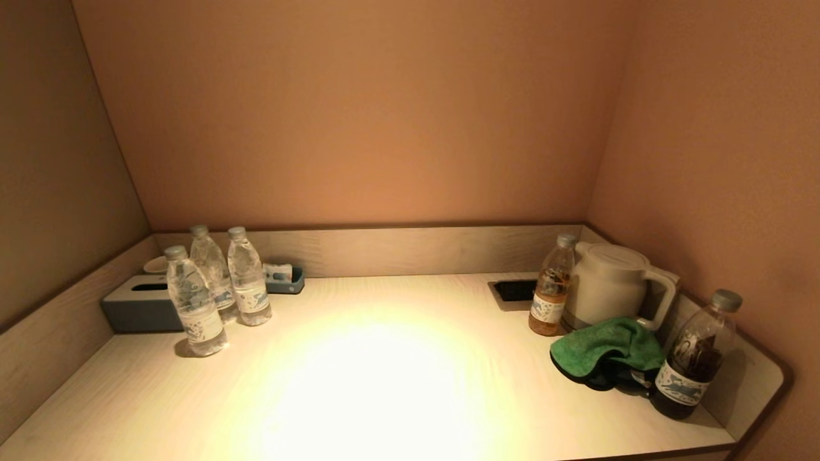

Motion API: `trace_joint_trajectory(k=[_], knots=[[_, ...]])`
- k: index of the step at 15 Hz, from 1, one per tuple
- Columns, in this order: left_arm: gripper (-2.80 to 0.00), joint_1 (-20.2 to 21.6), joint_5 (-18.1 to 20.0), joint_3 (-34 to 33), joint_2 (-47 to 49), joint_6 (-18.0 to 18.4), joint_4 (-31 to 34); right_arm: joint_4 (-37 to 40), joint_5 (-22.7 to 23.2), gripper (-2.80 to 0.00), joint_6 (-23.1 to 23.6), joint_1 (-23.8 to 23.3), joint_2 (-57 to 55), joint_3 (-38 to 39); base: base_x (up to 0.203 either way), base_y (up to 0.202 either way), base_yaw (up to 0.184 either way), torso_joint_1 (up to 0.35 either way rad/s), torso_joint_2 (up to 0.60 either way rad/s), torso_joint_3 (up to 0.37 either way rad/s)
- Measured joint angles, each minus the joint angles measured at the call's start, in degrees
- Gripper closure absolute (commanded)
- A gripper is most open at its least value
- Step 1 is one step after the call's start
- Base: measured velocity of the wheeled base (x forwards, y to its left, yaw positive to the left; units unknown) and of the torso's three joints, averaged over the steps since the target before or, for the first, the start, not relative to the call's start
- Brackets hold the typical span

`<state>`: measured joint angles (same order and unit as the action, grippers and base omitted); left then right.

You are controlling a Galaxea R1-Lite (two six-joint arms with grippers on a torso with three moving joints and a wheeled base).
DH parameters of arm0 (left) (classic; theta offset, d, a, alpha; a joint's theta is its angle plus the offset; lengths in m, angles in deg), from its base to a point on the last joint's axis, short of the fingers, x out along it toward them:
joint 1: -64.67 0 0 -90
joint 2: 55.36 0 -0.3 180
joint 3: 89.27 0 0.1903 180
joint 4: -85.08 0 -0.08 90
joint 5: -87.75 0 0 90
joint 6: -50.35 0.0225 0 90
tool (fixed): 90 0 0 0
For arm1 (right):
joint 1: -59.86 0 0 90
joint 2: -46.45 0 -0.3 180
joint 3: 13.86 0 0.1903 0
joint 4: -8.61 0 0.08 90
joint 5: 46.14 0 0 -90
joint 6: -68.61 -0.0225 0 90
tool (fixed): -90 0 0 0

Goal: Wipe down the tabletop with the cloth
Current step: Pick up the tablecloth

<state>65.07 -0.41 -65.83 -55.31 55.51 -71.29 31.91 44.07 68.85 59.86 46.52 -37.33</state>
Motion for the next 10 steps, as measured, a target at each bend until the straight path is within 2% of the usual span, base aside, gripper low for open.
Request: trace_joint_trajectory(k=[10], knots=[[0.00, 0.0, 0.0, 0.0, 0.0, 0.0, 0.0, 0.0, 0.0, 0.00, -0.1, 0.0, 0.0, 0.1, 0.000, 0.000, 0.000, 0.000, 0.00, 0.000]])
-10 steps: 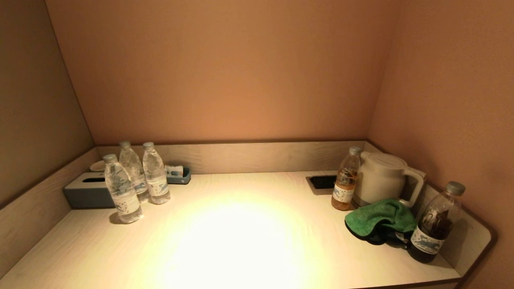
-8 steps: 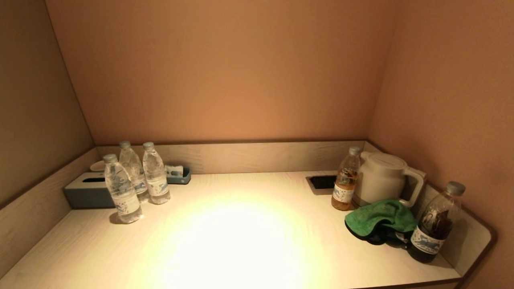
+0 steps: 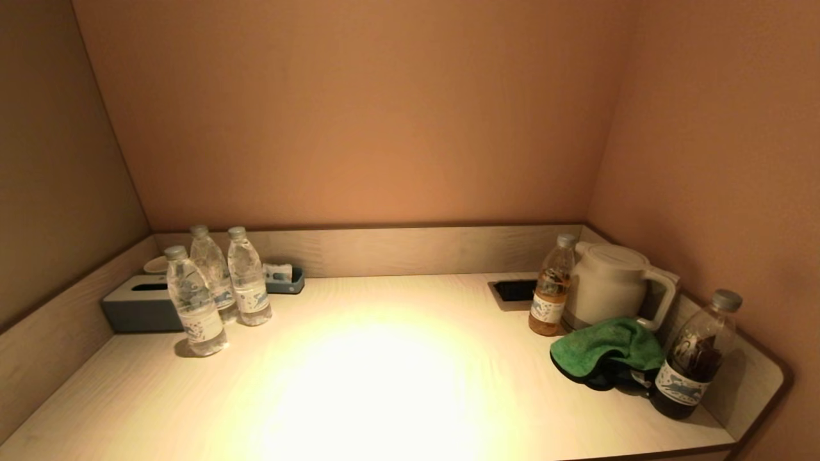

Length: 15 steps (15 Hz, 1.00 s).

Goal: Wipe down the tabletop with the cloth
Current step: Pick up the tablecloth

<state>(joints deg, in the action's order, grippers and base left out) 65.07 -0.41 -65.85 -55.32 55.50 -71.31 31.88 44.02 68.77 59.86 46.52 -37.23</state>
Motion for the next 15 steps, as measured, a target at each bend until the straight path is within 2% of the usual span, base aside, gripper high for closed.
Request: trace_joint_trajectory(k=[5, 12, 15], knots=[[0.00, 0.0, 0.0, 0.0, 0.0, 0.0, 0.0, 0.0, -0.2, 0.00, 0.3, 0.0, 0.0, -0.3, 0.000, 0.000, 0.000, 0.000, 0.00, 0.000], [0.00, 0.0, 0.0, 0.0, 0.0, 0.0, 0.0, 4.7, -0.2, 0.00, 4.9, 0.0, -0.4, -11.8, 0.000, 0.000, 0.000, 0.000, 0.00, 0.000], [0.00, 0.0, 0.0, 0.0, 0.0, 0.0, 0.0, 7.4, -0.1, 0.00, 6.1, 0.0, -5.2, -15.8, 0.000, 0.000, 0.000, 0.000, 0.00, 0.000]])
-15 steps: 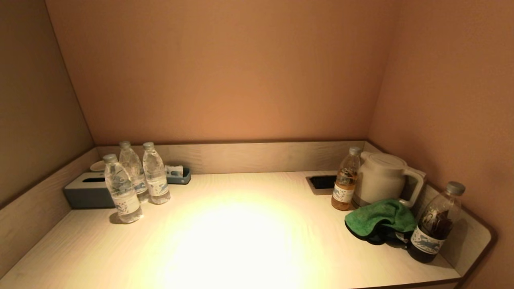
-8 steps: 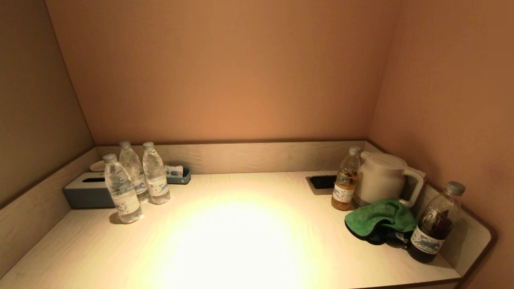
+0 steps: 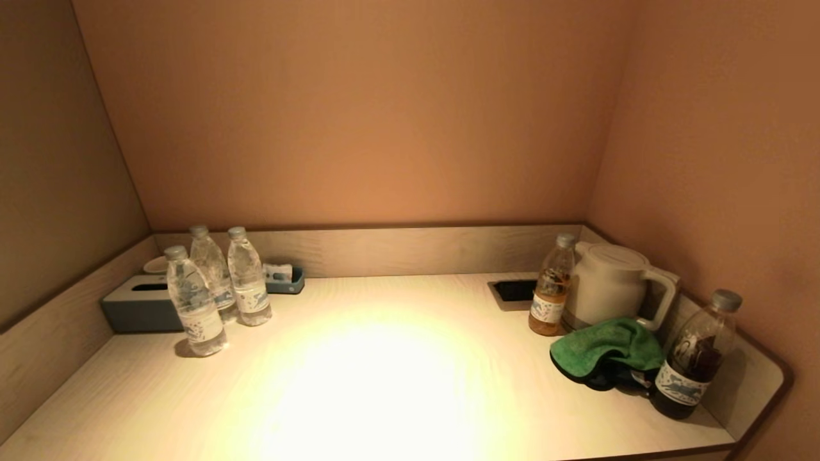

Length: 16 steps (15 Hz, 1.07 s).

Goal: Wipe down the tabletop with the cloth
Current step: Pick up the tablecloth

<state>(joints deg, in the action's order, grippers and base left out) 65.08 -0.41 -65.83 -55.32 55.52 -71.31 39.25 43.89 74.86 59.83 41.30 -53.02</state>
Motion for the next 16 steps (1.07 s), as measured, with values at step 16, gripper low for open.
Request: trace_joint_trajectory(k=[16], knots=[[0.00, 0.0, 0.0, 0.0, 0.0, 0.0, 0.0, -6.6, -5.2, 0.00, -3.0, 2.8, -80.1, -36.7, 0.000, 0.000, 0.000, 0.000, 0.00, 0.000]])
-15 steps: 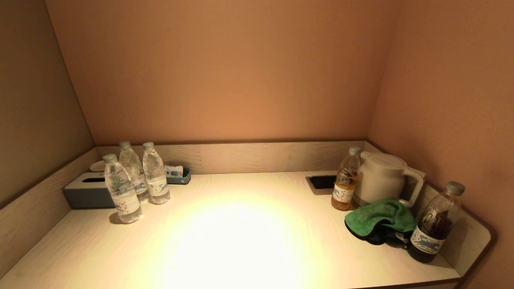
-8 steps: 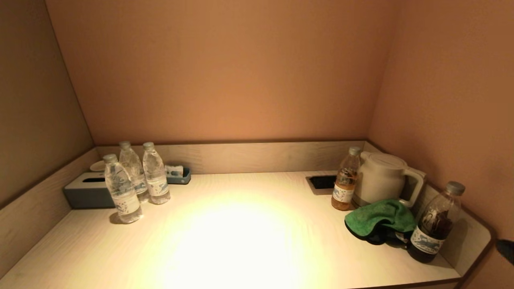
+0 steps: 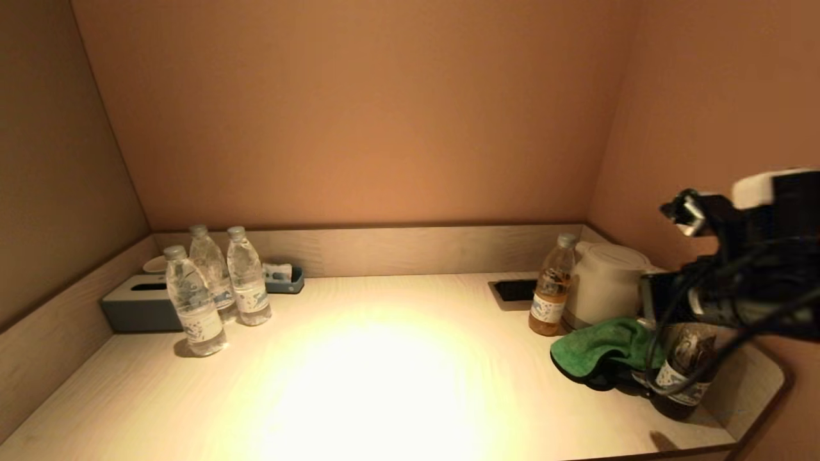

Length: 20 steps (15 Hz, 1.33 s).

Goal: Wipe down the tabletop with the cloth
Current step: Pick up the tablecloth

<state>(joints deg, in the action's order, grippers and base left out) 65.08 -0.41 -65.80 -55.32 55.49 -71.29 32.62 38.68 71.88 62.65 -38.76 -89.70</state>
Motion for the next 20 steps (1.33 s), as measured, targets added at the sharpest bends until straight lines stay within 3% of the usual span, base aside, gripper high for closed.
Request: trace_joint_trajectory(k=[4, 7, 12, 16, 17, 18, 20], knots=[[0.00, 0.0, 0.0, 0.0, 0.0, 0.0, 0.0, -0.3, -9.6, 0.00, -0.6, 3.2, -20.2, -13.0, 0.000, 0.000, 0.000, 0.000, 0.00, 0.000], [0.00, 0.0, 0.0, 0.0, 0.0, 0.0, 0.0, -0.2, -17.8, 0.00, -1.1, 4.0, -30.8, -17.3, 0.000, 0.000, 0.000, 0.000, 0.00, 0.000], [0.00, 0.0, 0.0, 0.0, 0.0, 0.0, 0.0, -0.3, -27.6, 0.00, -2.9, 0.9, -38.9, -19.2, 0.000, 0.000, 0.000, 0.000, 0.00, 0.000], [0.00, 0.0, 0.0, 0.0, 0.0, 0.0, 0.0, -0.2, -30.9, 0.00, -3.0, -1.1, -40.3, -19.6, 0.000, 0.000, 0.000, 0.000, 0.00, 0.000], [0.00, 0.0, 0.0, 0.0, 0.0, 0.0, 0.0, -0.2, -31.1, -0.15, -3.0, -1.4, -40.5, -19.6, 0.000, 0.000, 0.000, 0.000, 0.00, 0.000], [0.00, 0.0, 0.0, 0.0, 0.0, 0.0, 0.0, -0.2, -31.2, -2.80, -3.0, -1.6, -40.7, -19.6, 0.000, 0.000, 0.000, 0.000, 0.00, 0.000], [0.00, 0.0, 0.0, 0.0, 0.0, 0.0, 0.0, -0.1, -30.9, -2.80, -3.2, -1.7, -40.5, -19.1, 0.000, 0.000, 0.000, 0.000, 0.00, 0.000]])
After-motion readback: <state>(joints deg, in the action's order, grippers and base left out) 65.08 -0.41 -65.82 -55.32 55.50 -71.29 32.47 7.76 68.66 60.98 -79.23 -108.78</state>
